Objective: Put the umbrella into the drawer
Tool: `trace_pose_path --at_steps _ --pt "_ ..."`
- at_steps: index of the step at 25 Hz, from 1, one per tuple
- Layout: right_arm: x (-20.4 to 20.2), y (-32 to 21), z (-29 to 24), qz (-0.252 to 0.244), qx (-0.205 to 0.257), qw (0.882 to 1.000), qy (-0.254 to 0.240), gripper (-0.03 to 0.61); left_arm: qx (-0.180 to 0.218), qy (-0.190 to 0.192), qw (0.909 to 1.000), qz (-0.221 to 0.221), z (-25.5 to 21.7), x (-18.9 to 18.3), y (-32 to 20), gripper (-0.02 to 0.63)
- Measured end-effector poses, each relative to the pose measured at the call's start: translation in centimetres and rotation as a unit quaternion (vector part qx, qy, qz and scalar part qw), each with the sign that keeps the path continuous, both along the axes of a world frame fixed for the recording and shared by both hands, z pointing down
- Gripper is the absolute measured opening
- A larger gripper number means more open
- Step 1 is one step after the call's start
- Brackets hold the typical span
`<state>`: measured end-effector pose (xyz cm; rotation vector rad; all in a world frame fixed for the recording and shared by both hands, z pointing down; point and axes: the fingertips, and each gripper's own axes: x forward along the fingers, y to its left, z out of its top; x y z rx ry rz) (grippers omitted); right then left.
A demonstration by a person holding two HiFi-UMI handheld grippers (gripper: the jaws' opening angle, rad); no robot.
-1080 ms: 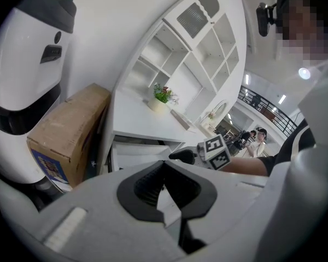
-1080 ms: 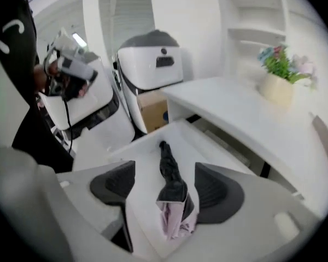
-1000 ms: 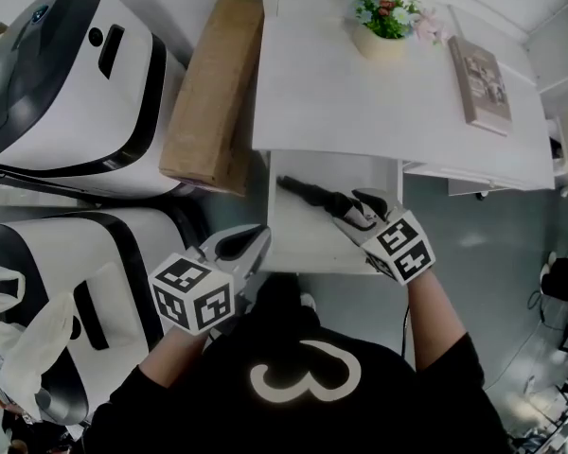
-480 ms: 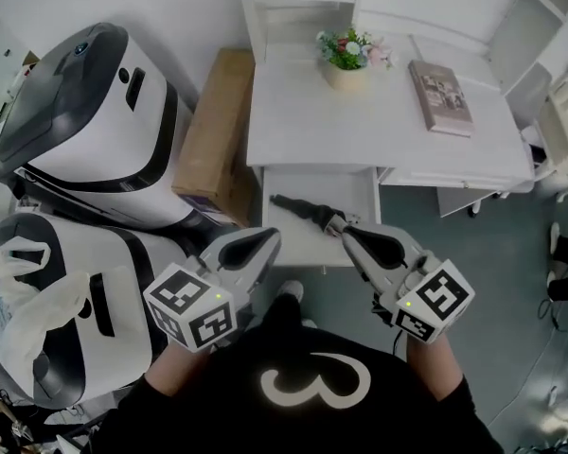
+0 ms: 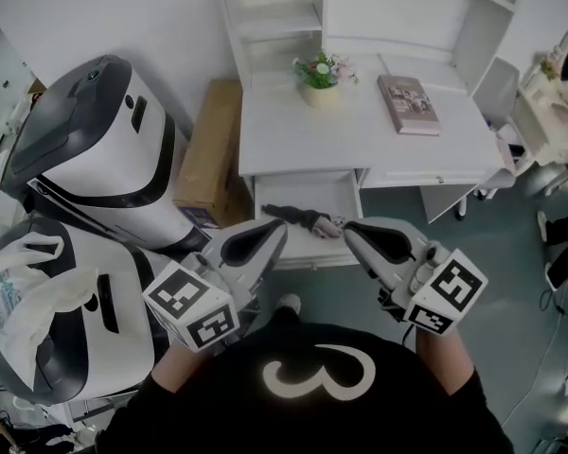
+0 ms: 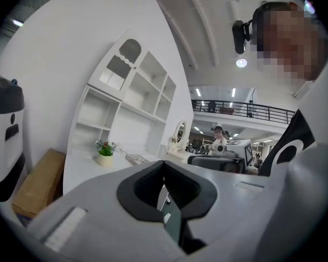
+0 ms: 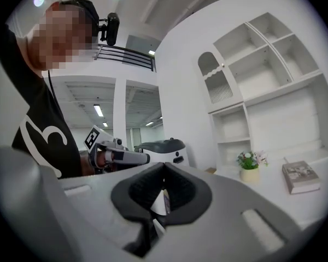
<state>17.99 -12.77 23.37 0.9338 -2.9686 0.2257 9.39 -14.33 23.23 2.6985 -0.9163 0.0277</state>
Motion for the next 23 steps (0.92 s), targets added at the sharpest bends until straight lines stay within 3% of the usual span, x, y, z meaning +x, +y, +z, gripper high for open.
trace_pose_path --at_steps 11,23 --pt "0.8 1.0 0.2 0.014 -0.015 1.000 -0.001 0.003 -0.004 0.000 1.0000 0.006 -0.2 1.2 1.5 0.007" --pt "0.6 3.0 -0.4 0.014 0.001 1.000 0.008 0.003 0.004 0.005 0.9997 0.022 -1.1 1.4 3.2 0.006"
